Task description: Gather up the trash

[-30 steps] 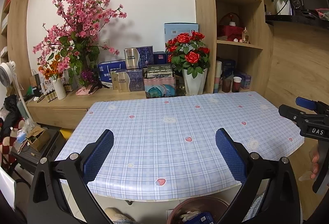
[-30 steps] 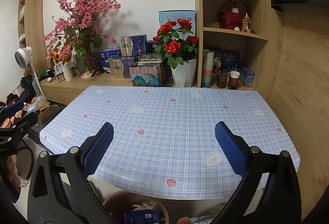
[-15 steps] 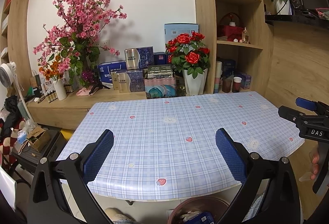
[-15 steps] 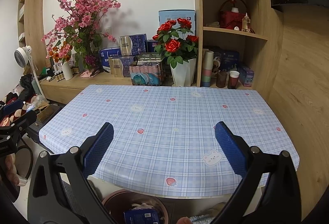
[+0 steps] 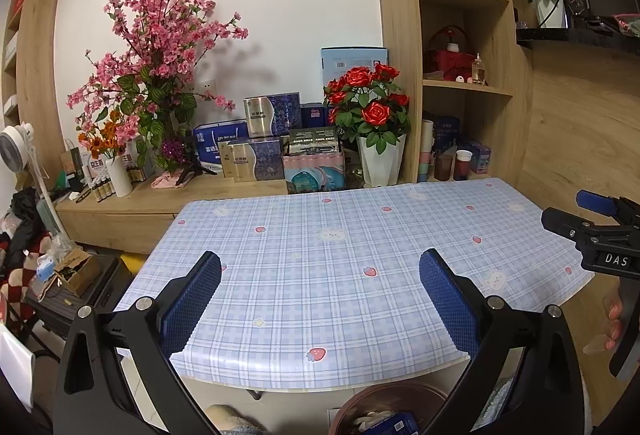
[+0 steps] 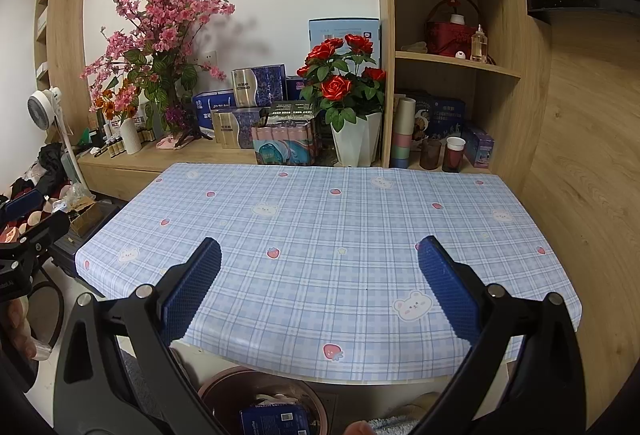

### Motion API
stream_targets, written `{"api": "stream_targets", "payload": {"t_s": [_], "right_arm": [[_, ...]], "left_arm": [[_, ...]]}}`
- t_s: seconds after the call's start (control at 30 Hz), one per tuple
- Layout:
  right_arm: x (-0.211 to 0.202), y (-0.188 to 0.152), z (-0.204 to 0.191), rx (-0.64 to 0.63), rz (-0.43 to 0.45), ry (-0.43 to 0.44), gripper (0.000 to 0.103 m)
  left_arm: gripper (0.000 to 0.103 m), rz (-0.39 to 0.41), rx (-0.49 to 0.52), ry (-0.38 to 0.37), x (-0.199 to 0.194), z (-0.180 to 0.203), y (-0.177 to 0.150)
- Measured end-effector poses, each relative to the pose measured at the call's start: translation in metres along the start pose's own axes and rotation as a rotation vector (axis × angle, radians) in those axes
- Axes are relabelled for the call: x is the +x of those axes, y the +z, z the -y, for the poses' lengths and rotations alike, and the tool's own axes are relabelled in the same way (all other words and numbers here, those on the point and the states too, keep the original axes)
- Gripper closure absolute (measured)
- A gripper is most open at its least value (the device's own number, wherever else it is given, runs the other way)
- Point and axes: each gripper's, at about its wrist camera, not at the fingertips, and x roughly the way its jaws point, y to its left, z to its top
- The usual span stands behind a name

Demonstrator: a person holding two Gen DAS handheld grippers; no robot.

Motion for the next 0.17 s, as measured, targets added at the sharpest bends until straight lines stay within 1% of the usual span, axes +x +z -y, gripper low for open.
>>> {"api": "stream_targets", "payload": {"t_s": [0.17], "right_arm": [[0.0000, 0.0003, 0.0003, -0.001, 0.001, -0.001, 0.006]], "left_arm": [[0.006, 0.000, -0.002, 0.010, -0.0018, -0.0016, 0.0013]]}}
